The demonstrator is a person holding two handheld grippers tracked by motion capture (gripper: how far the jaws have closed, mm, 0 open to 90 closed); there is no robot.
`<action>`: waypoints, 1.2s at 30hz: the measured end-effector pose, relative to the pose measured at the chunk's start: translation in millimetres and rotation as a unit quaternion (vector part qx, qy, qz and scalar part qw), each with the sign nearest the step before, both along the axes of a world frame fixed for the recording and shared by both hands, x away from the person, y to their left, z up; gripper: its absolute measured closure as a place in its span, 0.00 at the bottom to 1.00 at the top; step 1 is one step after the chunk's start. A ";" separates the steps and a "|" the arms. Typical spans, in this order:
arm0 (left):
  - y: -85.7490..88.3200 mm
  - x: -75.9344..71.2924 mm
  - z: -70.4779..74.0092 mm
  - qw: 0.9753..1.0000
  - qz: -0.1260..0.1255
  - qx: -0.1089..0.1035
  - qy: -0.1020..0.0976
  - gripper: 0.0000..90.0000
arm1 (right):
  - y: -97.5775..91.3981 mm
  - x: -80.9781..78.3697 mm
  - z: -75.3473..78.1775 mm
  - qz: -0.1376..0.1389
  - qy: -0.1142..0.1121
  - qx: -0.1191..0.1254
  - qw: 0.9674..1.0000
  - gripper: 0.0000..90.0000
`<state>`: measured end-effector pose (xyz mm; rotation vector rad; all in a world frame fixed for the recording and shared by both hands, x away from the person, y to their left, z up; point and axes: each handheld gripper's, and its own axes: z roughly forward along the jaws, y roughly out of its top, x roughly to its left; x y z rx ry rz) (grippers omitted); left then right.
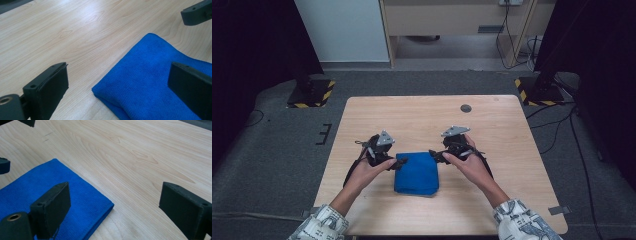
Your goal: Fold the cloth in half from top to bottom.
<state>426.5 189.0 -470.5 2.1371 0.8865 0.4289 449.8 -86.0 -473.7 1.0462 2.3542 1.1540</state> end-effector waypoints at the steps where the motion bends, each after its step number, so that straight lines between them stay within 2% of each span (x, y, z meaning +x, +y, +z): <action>1: 0.8 1.0 -0.3 1.000 0.002 0.001 0.000 0.03 | -0.9 0.8 -0.3 -0.003 0.001 0.000 1.000 0.11; 13: 22.1 9.1 -0.9 1.000 0.029 -0.005 0.000 0.03 | -21.5 13.1 2.2 -0.033 0.002 0.000 0.999 0.11; 18: 30.4 11.2 -1.2 0.999 0.037 -0.003 0.001 0.03 | -28.9 14.7 6.2 -0.039 -0.001 0.004 0.999 0.11; 23: 41.1 13.1 -1.8 0.999 0.050 -0.004 0.001 0.03 | -44.2 15.8 8.2 -0.051 -0.006 0.008 0.999 0.10; 36: 65.4 12.5 -5.0 0.997 0.073 -0.001 0.002 0.03 | -69.2 16.5 6.2 -0.076 -0.004 0.012 0.997 0.10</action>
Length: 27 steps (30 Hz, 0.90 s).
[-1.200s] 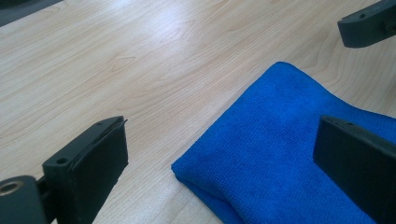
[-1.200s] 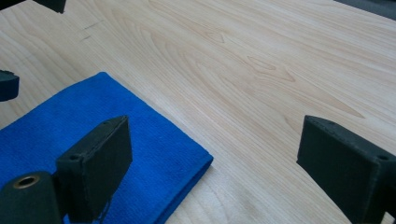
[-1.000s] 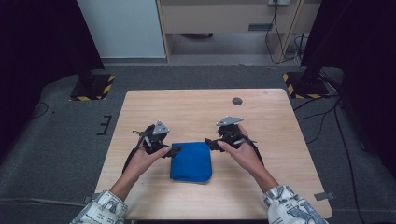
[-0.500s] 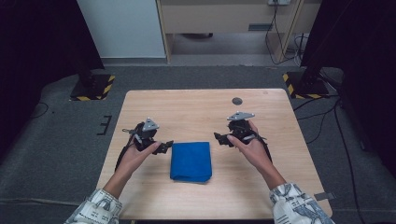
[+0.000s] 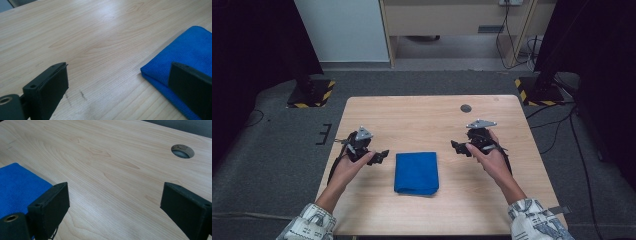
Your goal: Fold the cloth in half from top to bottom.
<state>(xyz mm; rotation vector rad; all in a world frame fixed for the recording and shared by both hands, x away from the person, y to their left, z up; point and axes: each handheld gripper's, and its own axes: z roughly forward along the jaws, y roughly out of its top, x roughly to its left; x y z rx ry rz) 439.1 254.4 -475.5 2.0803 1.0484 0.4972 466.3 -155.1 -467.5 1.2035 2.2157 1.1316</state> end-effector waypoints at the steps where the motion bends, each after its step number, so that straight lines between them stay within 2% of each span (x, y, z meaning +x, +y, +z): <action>1: 1.7 -0.2 -0.3 1.000 0.002 0.000 0.000 0.03 | -1.3 -0.2 -0.2 -0.002 0.001 0.001 1.000 0.09; 5: 6.7 -0.8 -1.3 1.000 0.006 0.001 0.001 0.03 | -6.8 -0.7 -0.8 -0.006 -0.001 0.004 1.000 0.09; 11: 16.9 -1.8 -3.4 1.000 0.016 0.000 0.003 0.03 | -28.7 -2.3 -0.4 -0.017 -0.002 0.010 1.000 0.09; 16: 24.0 -1.4 -5.2 1.000 0.025 -0.001 0.003 0.03 | -49.1 -5.2 -3.1 -0.037 0.001 0.010 0.999 0.09; 27: 31.5 -0.7 -15.7 0.999 0.033 0.008 0.017 0.04 | -87.2 -12.9 -21.1 -0.070 0.012 0.005 0.997 0.09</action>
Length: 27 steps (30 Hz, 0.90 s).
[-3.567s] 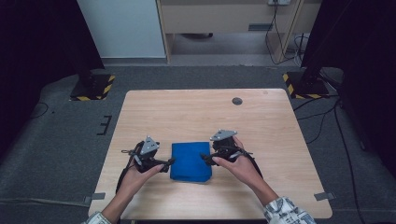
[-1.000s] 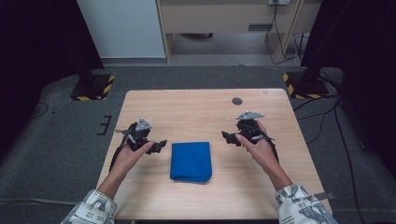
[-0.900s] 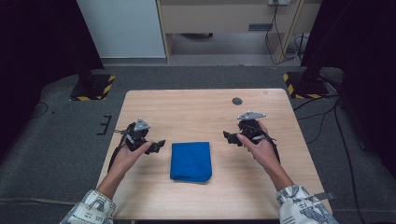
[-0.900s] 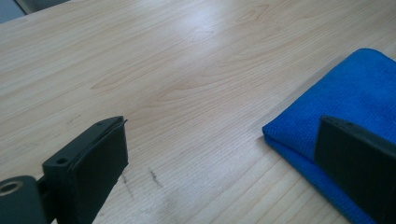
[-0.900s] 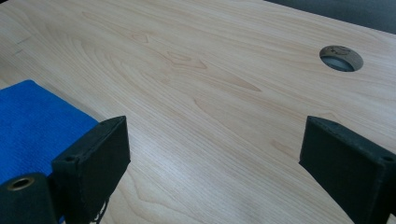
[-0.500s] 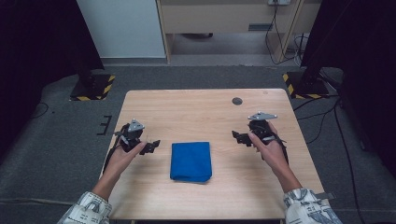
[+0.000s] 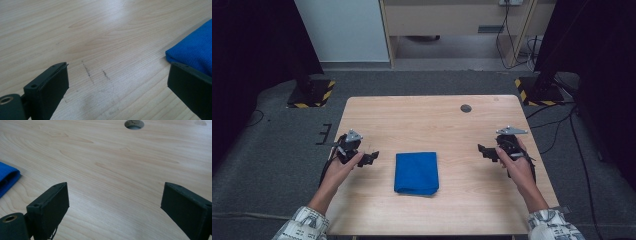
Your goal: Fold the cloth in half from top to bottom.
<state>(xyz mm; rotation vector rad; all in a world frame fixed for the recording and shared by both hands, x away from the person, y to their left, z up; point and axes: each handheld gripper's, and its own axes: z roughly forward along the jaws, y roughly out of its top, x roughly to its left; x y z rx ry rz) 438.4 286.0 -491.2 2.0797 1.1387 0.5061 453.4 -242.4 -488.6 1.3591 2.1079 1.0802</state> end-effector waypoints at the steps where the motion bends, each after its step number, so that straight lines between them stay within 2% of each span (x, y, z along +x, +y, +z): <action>1: 0.5 0.0 -1.6 1.000 0.000 0.002 0.002 0.04 | -2.3 -1.2 -2.2 -0.004 0.003 0.000 1.000 0.09; 9: 4.4 0.8 -13.9 1.000 0.004 0.017 0.017 0.04 | -17.0 -9.1 -21.3 -0.011 0.023 -0.011 1.000 0.09; 15: 5.3 5.8 -20.6 0.999 0.007 0.028 0.026 0.04 | -22.1 -8.3 -32.6 -0.012 0.042 -0.020 0.999 0.09; 22: 2.6 16.1 -27.8 0.999 0.020 0.028 0.034 0.04 | -35.3 0.8 -40.1 -0.052 0.048 -0.003 0.997 0.09; 27: 0.3 19.5 -32.6 0.998 0.022 0.032 0.040 0.04 | -37.4 4.2 -45.0 -0.062 0.053 -0.005 0.997 0.09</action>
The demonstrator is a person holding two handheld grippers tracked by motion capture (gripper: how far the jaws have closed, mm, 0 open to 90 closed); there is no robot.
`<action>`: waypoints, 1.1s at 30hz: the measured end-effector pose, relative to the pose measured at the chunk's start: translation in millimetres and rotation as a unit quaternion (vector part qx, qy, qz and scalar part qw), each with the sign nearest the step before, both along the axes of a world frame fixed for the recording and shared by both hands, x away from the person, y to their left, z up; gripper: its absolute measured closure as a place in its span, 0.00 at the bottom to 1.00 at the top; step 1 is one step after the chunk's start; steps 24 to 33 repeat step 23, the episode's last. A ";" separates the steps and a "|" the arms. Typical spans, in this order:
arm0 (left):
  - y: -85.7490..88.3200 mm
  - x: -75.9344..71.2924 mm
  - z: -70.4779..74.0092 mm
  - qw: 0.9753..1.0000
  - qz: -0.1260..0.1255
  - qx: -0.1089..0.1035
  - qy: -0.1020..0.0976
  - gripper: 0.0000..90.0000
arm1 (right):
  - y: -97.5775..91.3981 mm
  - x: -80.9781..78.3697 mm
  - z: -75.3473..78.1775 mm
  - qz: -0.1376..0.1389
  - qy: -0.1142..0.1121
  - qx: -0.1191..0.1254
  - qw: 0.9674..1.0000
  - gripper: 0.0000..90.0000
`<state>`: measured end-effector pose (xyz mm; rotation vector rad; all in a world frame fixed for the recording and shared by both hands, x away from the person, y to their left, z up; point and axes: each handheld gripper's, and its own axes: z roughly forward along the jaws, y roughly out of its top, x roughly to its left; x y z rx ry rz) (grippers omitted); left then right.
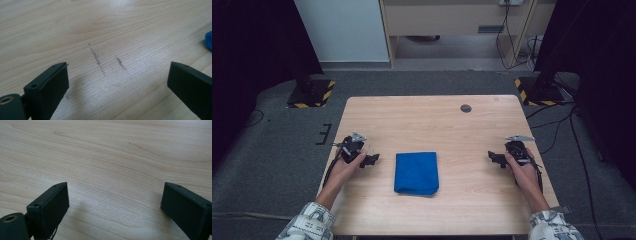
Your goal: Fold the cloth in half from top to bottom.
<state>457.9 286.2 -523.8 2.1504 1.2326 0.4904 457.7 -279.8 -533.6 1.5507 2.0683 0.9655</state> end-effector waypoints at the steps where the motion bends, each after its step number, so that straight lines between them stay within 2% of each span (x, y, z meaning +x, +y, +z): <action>1: 0.0 0.0 0.0 1.000 0.000 0.000 0.000 0.04 | 0.0 0.0 0.0 0.000 0.000 0.000 1.000 0.09; 7: -2.0 2.2 -7.2 1.000 0.006 0.002 0.006 0.04 | 3.5 1.7 -2.9 -0.001 -0.004 -0.008 1.000 0.08; 11: -2.6 1.6 -9.2 1.000 0.007 -0.006 0.002 0.03 | 6.9 0.6 -5.3 0.000 -0.014 -0.023 1.000 0.07; 14: -1.5 0.2 -11.5 1.000 0.008 -0.013 -0.007 0.02 | 9.1 0.3 -5.5 0.003 -0.012 -0.035 0.999 0.06; 15: -0.8 -1.5 -13.9 1.000 0.008 -0.019 -0.018 0.01 | 12.0 0.0 -6.0 0.007 -0.014 -0.049 0.999 0.06; 18: -1.1 -1.9 -13.9 1.000 0.010 -0.018 -0.018 0.00 | 16.8 -3.1 -5.9 0.022 -0.013 -0.049 0.998 0.06; 22: -1.1 -1.8 -14.0 1.000 0.010 -0.018 -0.018 0.00 | 19.6 -5.9 -6.0 0.012 -0.013 -0.050 0.999 0.04; 33: -1.1 -1.8 -14.0 1.000 0.010 -0.018 -0.018 0.00 | 19.6 -5.9 -6.0 0.012 -0.013 -0.050 0.999 0.04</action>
